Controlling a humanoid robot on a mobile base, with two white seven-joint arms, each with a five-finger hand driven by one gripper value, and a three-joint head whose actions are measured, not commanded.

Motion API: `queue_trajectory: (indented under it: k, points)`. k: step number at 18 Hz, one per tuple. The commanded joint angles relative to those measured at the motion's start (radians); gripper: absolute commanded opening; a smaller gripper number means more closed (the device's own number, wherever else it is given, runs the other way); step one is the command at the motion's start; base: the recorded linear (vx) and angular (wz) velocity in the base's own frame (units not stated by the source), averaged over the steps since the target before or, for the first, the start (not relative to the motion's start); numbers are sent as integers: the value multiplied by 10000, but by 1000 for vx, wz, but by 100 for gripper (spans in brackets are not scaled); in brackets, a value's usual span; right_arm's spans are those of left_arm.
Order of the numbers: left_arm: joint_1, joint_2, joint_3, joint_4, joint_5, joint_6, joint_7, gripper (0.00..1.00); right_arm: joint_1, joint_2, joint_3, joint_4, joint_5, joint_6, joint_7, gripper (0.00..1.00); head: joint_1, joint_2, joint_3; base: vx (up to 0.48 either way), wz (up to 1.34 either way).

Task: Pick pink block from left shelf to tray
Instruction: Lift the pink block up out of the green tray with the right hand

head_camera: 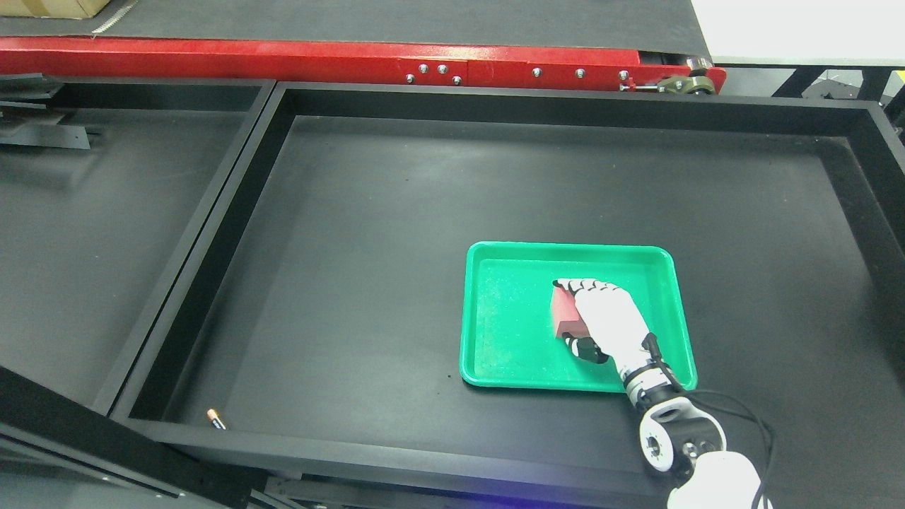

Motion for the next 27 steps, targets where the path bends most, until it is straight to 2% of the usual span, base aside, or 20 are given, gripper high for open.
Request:
queue_trajectory:
  k: [1,4,5,10,15,17,27]
  points:
    - [-292,175,0,-175,0,-6,5,100,-184,-175,-271,179,15,-278,-253,25,0,0,0,0,0]
    - [-292,175,0,-175,0,-6,5,100,-169,-175,-363,133,15,-569,-835,6,0,0,0,0,0]
    - [-292,175,0,-175,0,-6,5,100,-168,-175,-439,87,-1,-692,-1172,4,0,0,0,0,0]
    - [-292,175,0,-175,0,-6,5,100,-92,-175,-685,-602,-47,-801,-3778,3,0,0,0,0,0]
    - [-292,175,0,-175,0,-6,5,100,260,-175,-701,-1109,-93,-801,-7275,3,0,0,0,0,0]
    - [-292,175,0,-175,0,-6,5,100,414,-175,-701,-1446,-139,-801,-8105,3,0,0,0,0,0]
    - [-307,175,0,-175,0,-6,5,100,721,-175,-1176,-1662,-875,-785,-8416,3,0,0,0,-13,11]
